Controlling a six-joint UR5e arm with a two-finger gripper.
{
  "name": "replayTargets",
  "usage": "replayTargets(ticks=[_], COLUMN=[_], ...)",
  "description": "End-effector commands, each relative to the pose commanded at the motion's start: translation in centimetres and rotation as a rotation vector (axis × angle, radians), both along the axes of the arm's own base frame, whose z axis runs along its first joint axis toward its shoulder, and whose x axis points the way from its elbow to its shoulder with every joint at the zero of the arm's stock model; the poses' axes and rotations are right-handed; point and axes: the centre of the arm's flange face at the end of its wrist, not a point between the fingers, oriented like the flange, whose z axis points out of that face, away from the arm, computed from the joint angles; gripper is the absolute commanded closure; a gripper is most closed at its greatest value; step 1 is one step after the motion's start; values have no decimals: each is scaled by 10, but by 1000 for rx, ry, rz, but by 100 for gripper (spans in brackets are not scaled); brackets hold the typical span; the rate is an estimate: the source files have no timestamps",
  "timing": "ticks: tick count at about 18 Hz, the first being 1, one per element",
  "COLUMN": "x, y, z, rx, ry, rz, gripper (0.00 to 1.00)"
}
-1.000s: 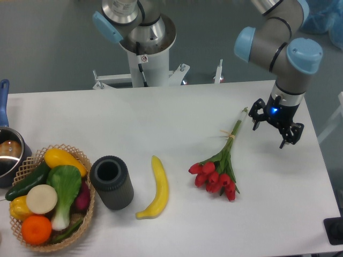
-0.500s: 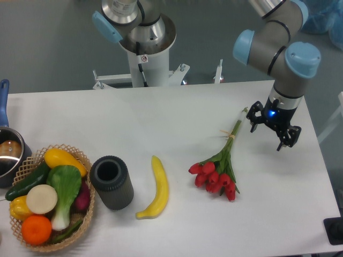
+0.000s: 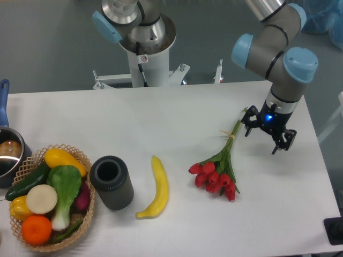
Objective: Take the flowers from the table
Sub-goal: 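Move the open gripper toward the stems of the red tulip bunch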
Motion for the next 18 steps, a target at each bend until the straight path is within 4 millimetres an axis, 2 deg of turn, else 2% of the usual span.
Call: replayTargets(ticks=[8, 11, 18], x=[4, 12, 12], y=[4, 2, 4], z=[-3, -17, -31], rx=[44, 35, 26], ry=[-61, -91, -119], rz=[103, 120, 125], gripper=[0, 0, 0])
